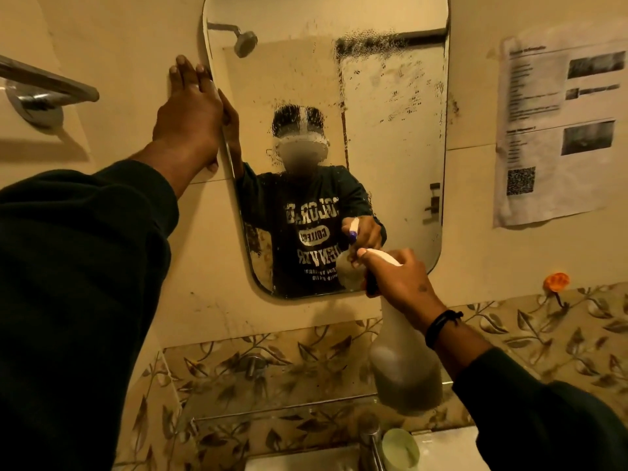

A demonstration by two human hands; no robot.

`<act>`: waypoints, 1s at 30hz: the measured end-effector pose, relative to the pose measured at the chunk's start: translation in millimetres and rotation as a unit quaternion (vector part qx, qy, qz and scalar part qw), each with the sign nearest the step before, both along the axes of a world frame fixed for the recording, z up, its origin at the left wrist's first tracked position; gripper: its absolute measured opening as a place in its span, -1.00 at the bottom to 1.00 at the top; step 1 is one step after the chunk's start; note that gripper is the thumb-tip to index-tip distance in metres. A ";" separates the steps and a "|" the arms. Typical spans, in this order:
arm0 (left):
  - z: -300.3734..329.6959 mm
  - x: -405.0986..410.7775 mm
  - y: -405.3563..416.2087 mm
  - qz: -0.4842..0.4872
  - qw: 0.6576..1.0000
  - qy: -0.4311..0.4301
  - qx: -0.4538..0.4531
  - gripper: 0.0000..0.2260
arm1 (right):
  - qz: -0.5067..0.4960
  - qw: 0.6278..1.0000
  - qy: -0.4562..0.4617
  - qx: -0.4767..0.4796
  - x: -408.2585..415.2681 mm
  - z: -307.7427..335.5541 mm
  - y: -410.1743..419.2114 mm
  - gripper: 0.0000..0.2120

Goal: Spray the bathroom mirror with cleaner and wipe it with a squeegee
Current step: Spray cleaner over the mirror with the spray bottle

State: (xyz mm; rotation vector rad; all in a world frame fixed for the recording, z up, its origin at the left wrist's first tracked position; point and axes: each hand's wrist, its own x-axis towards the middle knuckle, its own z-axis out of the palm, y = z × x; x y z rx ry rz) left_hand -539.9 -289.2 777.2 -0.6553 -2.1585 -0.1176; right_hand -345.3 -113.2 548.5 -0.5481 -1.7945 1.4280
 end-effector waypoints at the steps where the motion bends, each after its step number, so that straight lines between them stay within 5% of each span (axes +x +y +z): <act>1: -0.2 0.1 -0.3 -0.002 1.000 0.000 -0.002 0.06 | -0.006 1.000 -0.002 -0.001 1.9 3.1 3.2 -0.70; 16: 0.4 -6.4 0.8 -0.014 1.000 0.010 0.003 -0.01 | -0.053 0.994 -0.053 0.084 9.4 17.6 45.7 -0.65; 30: -1.1 -1.7 -2.2 -0.023 1.000 0.011 0.003 -0.08 | -0.033 0.995 -0.075 0.054 10.5 15.2 48.4 -0.67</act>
